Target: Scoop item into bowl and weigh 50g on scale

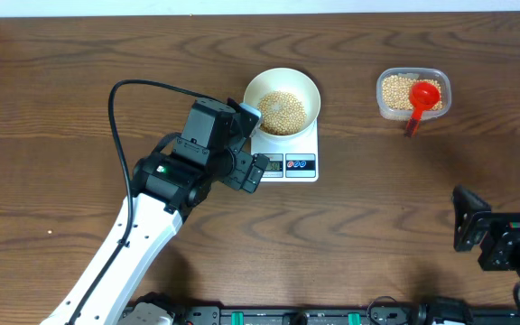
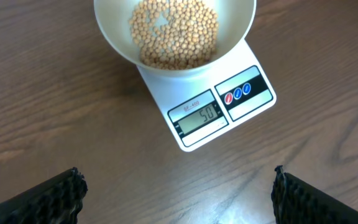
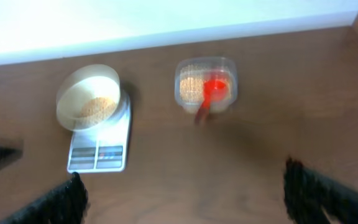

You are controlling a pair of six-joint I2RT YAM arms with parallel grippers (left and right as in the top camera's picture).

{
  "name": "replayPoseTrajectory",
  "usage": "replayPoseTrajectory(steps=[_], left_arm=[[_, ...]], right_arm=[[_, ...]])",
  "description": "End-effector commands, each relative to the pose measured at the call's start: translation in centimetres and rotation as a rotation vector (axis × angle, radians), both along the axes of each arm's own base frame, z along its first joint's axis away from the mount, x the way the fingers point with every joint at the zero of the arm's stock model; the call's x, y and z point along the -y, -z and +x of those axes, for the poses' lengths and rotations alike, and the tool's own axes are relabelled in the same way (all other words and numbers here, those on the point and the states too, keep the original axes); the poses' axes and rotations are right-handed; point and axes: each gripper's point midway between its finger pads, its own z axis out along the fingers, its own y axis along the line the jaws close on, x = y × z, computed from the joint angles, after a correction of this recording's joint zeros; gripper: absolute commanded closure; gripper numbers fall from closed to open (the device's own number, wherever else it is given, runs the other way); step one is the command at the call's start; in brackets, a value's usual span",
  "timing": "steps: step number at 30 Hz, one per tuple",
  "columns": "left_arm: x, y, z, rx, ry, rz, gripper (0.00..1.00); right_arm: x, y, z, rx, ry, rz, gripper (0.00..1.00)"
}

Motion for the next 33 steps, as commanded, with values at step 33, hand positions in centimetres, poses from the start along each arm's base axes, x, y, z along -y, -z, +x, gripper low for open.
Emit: replayPoseTrajectory(steps=[33], left_arm=[[-0.1, 0.1, -0.1, -0.002, 0.008, 0.002, 0.03]], right_arm=[[1.2, 18.7, 8.4, 0.576, 0.012, -0.093, 0.01]])
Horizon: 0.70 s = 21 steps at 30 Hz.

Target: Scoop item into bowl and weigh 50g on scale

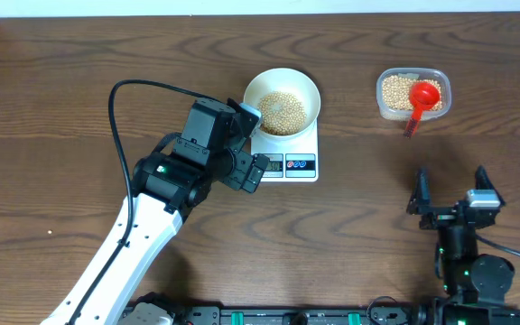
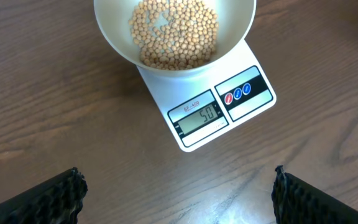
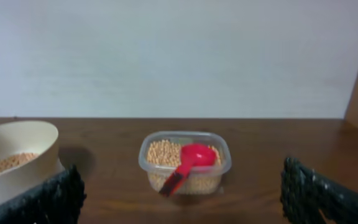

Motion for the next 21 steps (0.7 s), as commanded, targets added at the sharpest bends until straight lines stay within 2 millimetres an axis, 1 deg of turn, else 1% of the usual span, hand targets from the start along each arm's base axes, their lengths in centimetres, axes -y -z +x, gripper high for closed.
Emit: replayPoseTrajectory(steps=[1, 5, 9, 21], left_arm=[[-0.1, 0.1, -0.1, -0.002, 0.007, 0.003, 0.03], [-0.1, 0.1, -0.1, -0.002, 0.007, 0.003, 0.02], [-0.1, 0.1, -0.1, -0.002, 0.007, 0.003, 0.03], [-0.1, 0.1, -0.1, -0.002, 0.007, 0.003, 0.03]], right_arm=[[-0.4, 1.1, 0.0, -0.013, -0.022, -0.007, 0.01], [-0.4, 1.7, -0.2, -0.036, -0.022, -0.005, 0.01], [-0.5, 4.1, -0.6, -0.128, -0.021, 0.011, 0.01], [-0.6, 4.0, -0.6, -0.126, -0.026, 0.009, 0.01]])
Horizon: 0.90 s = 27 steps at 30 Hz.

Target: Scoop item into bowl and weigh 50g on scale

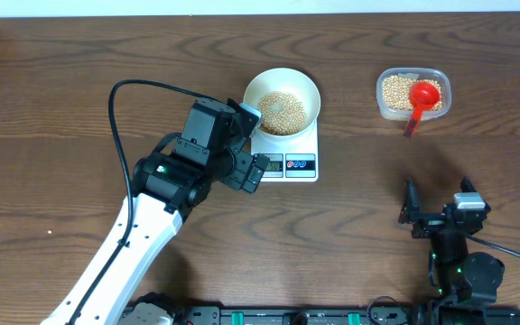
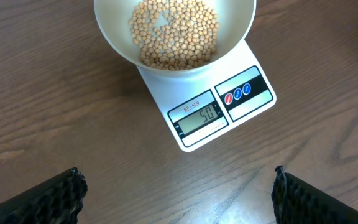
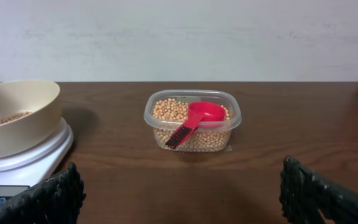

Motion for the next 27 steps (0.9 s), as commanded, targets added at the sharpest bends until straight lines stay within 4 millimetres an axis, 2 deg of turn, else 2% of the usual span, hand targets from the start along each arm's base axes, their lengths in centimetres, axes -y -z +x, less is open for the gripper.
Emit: replayPoseTrajectory(steps=[1, 20, 24, 27], left_arm=[[-0.1, 0.1, -0.1, -0.002, 0.008, 0.002, 0.03], [-0.1, 0.1, -0.1, -0.001, 0.006, 0.005, 0.03], [-1.0, 1.3, -1.9, -0.083, 0.006, 0.045, 0.03], [-1.7, -0.1, -1.8, -0.024, -0.015, 0.051, 0.03]], right_arm=[[-0.1, 0.0, 0.0, 0.004, -0.006, -0.005, 0.01], [-0.1, 0.0, 0.0, 0.004, -0.006, -0.005, 0.01], [-0.1, 0.0, 0.0, 0.004, -0.006, -0.005, 0.01], [-0.1, 0.0, 0.0, 0.004, -0.006, -0.005, 0.01]])
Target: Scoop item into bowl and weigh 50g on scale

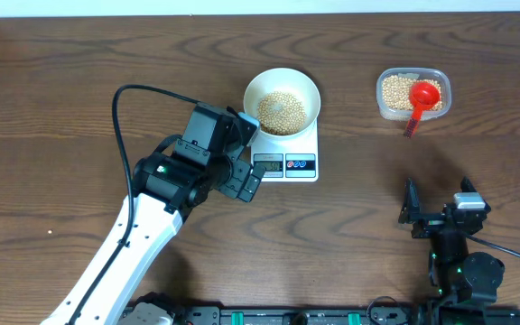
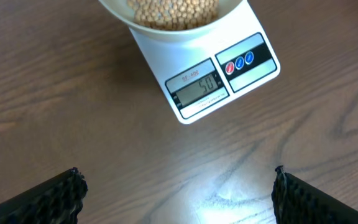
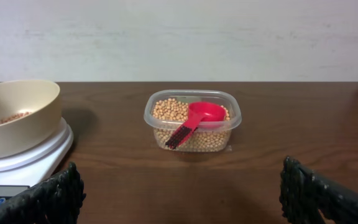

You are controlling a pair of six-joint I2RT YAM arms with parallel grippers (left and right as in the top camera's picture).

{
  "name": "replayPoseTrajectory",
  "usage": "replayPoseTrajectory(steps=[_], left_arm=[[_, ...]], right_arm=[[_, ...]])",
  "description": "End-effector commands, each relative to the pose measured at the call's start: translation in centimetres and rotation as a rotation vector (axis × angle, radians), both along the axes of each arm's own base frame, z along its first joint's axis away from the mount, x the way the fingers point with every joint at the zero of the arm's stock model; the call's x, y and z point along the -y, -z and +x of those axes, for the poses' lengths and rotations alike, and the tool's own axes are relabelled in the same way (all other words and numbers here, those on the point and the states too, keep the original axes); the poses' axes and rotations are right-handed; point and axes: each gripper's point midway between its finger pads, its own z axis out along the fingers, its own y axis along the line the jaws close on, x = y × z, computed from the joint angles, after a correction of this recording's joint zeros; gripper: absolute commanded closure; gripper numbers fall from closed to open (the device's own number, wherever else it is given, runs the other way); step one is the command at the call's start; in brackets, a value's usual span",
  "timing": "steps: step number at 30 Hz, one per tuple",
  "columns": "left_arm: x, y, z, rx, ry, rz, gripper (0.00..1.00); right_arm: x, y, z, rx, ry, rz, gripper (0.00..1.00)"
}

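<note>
A cream bowl [image 1: 252, 88] holding soybeans stands on the white scale [image 1: 308, 149]. In the left wrist view the scale's display [image 2: 199, 88] reads 50. A clear tub [image 1: 388, 93] of soybeans sits at the back right, with the red scoop [image 1: 422, 96] lying in it. My left gripper [image 1: 247, 159] hangs open just left of the scale's front, holding nothing, and its fingertips [image 2: 73, 183] frame bare wood. My right gripper [image 1: 438, 203] stands open at the near right. It faces the tub [image 3: 192, 121] from a distance and is empty.
The left arm's black cable [image 1: 125, 117] loops over the table to the left. A pale wall [image 3: 179, 37] runs behind the table's far edge. A wooden side panel rises at the far right.
My left gripper has drawn back a little toward the near side, so the scale and bowl sit higher in its wrist view. The right gripper, scoop and display reading are unchanged.
At first my right gripper was at the table's right edge, looking down on scale and tub. Then it stood at the near right facing the tub, and then slightly nearer. The left gripper stayed by the scale until its small retreat. The display read 50 throughout.
</note>
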Motion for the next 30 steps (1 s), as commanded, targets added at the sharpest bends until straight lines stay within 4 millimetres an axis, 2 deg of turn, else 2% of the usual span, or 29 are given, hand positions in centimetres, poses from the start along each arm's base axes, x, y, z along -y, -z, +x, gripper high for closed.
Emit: replayPoseTrajectory(steps=[1, 7, 9, 12, 14, 17, 24, 30], left_arm=[[-1.0, -1.9, 0.0, 0.08, -0.015, 0.004, 0.03], [-3.9, -7.2, 0.6, 0.291, -0.101, -0.14, 0.03], [-5.6, -8.8, 0.7, 0.401, -0.146, -0.217, 0.03], [-7.7, -9.7, 0.4, 0.534, -0.203, -0.264, 0.03], [-9.2, -9.6, -0.4, 0.639, -0.246, -0.276, 0.03], [-10.0, -8.8, -1.3, 0.72, -0.266, -0.28, 0.03], [-11.0, -5.4, -2.7, 0.87, -0.291, -0.281, 0.03], [-12.8, -2.5, -3.2, 0.944, -0.366, -0.245, 0.02]], right_arm=[[-0.1, 0.0, 0.0, 0.003, -0.006, -0.005, 0.01], [-0.1, 0.0, 0.0, 0.003, -0.006, -0.005, 0.01], [-0.1, 0.0, 0.0, 0.003, -0.006, -0.005, 0.01], [-0.1, 0.0, 0.0, 0.003, -0.006, -0.005, 0.01], [-0.1, 0.0, 0.0, 0.003, -0.006, -0.005, 0.01], [-0.1, 0.0, 0.0, 0.003, -0.006, -0.005, 0.01], [-0.1, 0.0, 0.0, 0.003, -0.006, -0.005, 0.01], [-0.1, 0.0, 0.0, 0.003, -0.006, -0.005, 0.01]])
